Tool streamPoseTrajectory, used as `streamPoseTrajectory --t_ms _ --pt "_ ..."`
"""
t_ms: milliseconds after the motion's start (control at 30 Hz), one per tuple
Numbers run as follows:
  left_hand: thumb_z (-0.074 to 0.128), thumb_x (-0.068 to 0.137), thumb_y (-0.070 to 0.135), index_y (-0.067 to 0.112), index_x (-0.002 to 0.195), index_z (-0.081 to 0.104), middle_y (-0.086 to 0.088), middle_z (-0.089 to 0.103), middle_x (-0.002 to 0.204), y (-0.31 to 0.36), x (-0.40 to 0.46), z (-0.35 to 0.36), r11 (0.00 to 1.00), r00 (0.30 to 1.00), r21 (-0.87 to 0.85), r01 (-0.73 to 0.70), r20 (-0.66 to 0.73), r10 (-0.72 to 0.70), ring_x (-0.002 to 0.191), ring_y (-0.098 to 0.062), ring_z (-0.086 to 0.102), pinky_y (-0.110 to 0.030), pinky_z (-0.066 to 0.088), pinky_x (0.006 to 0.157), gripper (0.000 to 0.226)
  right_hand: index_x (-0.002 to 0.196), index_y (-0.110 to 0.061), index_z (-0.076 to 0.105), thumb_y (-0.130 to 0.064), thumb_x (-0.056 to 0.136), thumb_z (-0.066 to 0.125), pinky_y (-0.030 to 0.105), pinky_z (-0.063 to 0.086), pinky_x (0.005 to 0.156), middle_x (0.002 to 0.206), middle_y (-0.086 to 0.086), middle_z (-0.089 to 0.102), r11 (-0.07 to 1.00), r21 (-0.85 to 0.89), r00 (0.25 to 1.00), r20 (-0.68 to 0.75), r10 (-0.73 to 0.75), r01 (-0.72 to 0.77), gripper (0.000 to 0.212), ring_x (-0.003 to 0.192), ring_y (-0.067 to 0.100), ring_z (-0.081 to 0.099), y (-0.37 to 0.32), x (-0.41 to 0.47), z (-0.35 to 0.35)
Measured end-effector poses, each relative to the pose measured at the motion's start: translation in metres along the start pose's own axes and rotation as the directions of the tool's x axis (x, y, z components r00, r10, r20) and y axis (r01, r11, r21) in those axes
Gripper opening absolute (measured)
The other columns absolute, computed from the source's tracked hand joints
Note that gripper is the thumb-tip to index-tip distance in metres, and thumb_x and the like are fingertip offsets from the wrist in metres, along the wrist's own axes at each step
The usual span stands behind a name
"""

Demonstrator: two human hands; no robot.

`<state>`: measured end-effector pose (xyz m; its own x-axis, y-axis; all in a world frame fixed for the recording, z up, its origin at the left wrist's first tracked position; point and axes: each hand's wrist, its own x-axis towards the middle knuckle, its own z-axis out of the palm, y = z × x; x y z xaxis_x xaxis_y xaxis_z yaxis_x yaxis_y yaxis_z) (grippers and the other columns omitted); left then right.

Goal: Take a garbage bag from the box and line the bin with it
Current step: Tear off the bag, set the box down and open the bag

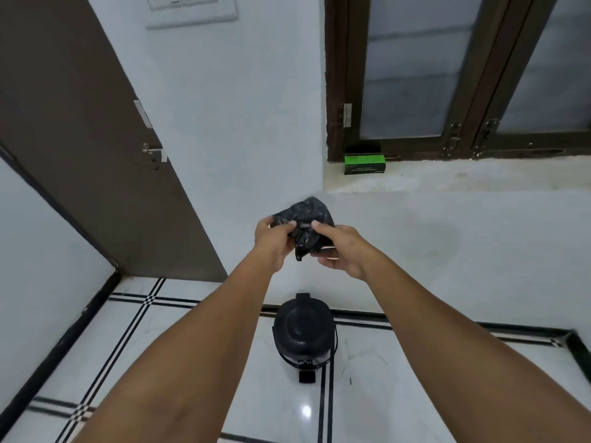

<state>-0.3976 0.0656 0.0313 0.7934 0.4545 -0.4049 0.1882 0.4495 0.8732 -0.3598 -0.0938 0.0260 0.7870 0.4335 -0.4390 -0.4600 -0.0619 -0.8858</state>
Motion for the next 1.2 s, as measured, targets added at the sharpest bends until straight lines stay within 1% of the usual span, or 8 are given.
streamPoseTrajectory --t_ms 233,300,400,500,700,1000,1100,1200 --pt "0.065 0.096 0.0 0.03 0.161 0.006 -0.018 0.063 0.131 0.018 0.03 -0.037 0.999 0.995 0.003 0.043 -0.087 -0.042 0.075 -0.02 0.075 -0.032 0.062 0.073 0.093 0.11 -0.011 0.069 -0.018 0.098 0.067 0.034 0.061 0.081 0.111 0.012 0.076 0.991 0.088 0.992 -0.089 -0.094 0.102 0.013 0.091 0.022 0.075 -0.006 0.03 0.043" --pt "0.069 0.096 0.018 0.028 0.16 0.01 -0.018 0.059 0.136 0.023 0.04 -0.047 0.946 0.99 0.32 0.056 -0.142 -0.011 0.093 -0.029 0.074 -0.04 0.061 0.085 0.088 0.109 -0.011 0.069 -0.018 0.096 0.07 0.035 0.061 0.084 0.108 0.01 0.077 0.988 0.082 0.983 -0.144 -0.115 0.128 0.014 0.091 0.021 0.075 -0.008 0.04 0.058" --pt "0.051 0.098 0.06 0.021 0.151 0.036 -0.011 0.049 0.144 0.025 0.061 -0.063 0.584 0.934 0.803 -0.118 -0.111 0.341 0.126 -0.032 0.055 -0.048 0.048 0.103 0.067 0.104 -0.012 0.069 -0.019 0.093 0.074 0.031 0.061 0.079 0.102 0.01 0.077 0.985 0.061 0.963 -0.23 -0.143 0.161 0.014 0.09 0.022 0.075 -0.006 0.057 0.08" --pt "0.046 0.097 0.067 0.021 0.125 0.062 -0.001 0.064 0.118 0.029 0.062 -0.068 0.583 0.905 0.715 -0.386 0.17 0.391 0.105 -0.02 0.063 -0.038 0.054 0.09 0.056 0.1 -0.013 0.07 -0.023 0.09 0.078 0.027 0.061 0.074 0.098 0.009 0.077 0.983 0.055 0.952 -0.265 -0.154 0.175 0.016 0.085 0.022 0.075 -0.002 0.063 0.087" --pt "0.069 0.097 0.036 0.005 0.106 0.074 -0.006 0.078 0.099 0.019 0.078 -0.08 0.79 0.913 0.58 -0.201 0.403 -0.064 0.088 -0.019 0.074 -0.031 0.061 0.082 0.033 0.103 -0.011 0.071 -0.025 0.089 0.079 0.032 0.063 0.078 0.099 0.01 0.079 0.992 0.064 0.941 -0.33 -0.078 0.105 0.02 0.088 0.024 0.077 0.017 0.073 0.088" --pt "0.054 0.103 0.015 0.007 0.109 0.065 -0.01 0.07 0.107 0.008 0.097 -0.06 0.978 0.987 0.188 0.094 -0.149 -0.066 0.073 -0.022 0.068 -0.032 0.064 0.07 0.015 0.099 -0.007 0.068 -0.027 0.09 0.078 0.029 0.063 0.065 0.097 0.012 0.076 1.0 0.006 0.896 -0.443 -0.023 0.029 0.025 0.07 0.022 0.069 0.015 0.076 0.055" --pt "0.045 0.105 0.006 0.0 0.11 0.062 -0.014 0.072 0.101 0.012 0.088 -0.047 0.988 0.986 -0.081 0.133 -0.087 -0.14 0.074 -0.026 0.075 -0.034 0.065 0.069 0.018 0.093 -0.008 0.057 -0.017 0.086 0.072 0.039 0.061 0.07 0.099 0.014 0.068 0.97 -0.222 0.872 -0.489 -0.019 -0.103 0.019 0.072 0.024 0.061 0.019 0.076 0.049" --pt "0.044 0.108 0.01 0.003 0.105 0.057 -0.019 0.071 0.107 0.007 0.08 -0.032 0.998 0.998 0.032 0.062 -0.028 -0.061 0.087 -0.031 0.076 -0.039 0.064 0.08 0.014 0.125 -0.015 0.053 -0.019 0.087 0.067 0.045 0.051 0.094 0.126 0.008 0.053 0.764 -0.636 0.824 -0.488 -0.288 -0.11 0.041 0.113 0.03 0.053 0.023 0.074 0.052"
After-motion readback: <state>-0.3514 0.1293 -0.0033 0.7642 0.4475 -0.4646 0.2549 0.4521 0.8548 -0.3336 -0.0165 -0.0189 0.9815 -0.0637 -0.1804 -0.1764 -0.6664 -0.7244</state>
